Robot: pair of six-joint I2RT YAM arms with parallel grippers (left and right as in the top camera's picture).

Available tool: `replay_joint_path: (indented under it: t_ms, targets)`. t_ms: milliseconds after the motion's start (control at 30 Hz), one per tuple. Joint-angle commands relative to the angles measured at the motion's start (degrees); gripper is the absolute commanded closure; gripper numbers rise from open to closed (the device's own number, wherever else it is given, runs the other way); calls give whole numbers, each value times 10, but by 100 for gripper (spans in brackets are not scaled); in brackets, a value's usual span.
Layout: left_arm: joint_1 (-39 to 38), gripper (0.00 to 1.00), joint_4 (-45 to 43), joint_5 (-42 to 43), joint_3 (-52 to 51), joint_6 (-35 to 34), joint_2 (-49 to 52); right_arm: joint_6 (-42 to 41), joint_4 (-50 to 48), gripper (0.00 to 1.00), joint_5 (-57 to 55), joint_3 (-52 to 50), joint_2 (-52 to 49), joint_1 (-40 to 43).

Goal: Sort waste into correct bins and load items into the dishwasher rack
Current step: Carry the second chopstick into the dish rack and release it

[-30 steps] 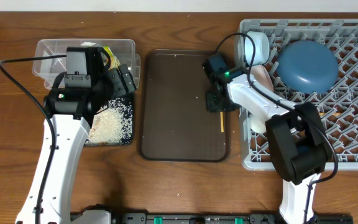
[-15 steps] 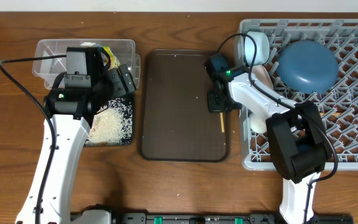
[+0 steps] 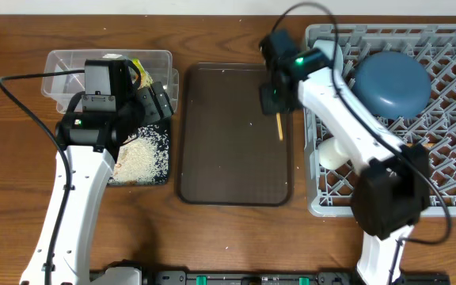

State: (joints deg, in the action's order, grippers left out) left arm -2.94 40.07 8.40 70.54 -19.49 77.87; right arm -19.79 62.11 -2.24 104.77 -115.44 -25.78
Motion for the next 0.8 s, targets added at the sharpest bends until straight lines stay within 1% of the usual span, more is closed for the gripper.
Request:
replay_joint_path:
  t_ms: [0, 167, 333, 400, 500, 567, 633, 767]
  targets:
    - [2, 8, 0, -3, -1, 3, 2, -46, 10, 99, -35, 40, 61, 33]
    - [2, 7, 0, -3, -1, 3, 2, -151, 32, 99, -75, 41, 110, 98]
    - [2, 8, 0, -3, -1, 3, 2, -302, 98, 99, -90, 41, 131, 187]
    - [2, 8, 0, -3, -1, 3, 2, -380, 131, 99, -99, 41, 131, 221]
    - [2, 7, 0, -3, -1, 3, 2, -473, 174, 99, -110, 34, 131, 265]
    - [2, 8, 0, -3, -1, 3, 2, -505, 191, 98, -117, 27, 131, 292]
    - [2, 8, 0, -3, -1, 3, 2, -515, 195, 98, -126, 14, 131, 313]
    - [2, 7, 0, -3, -1, 3, 2, -567, 198, 98, -126, -20, 131, 335]
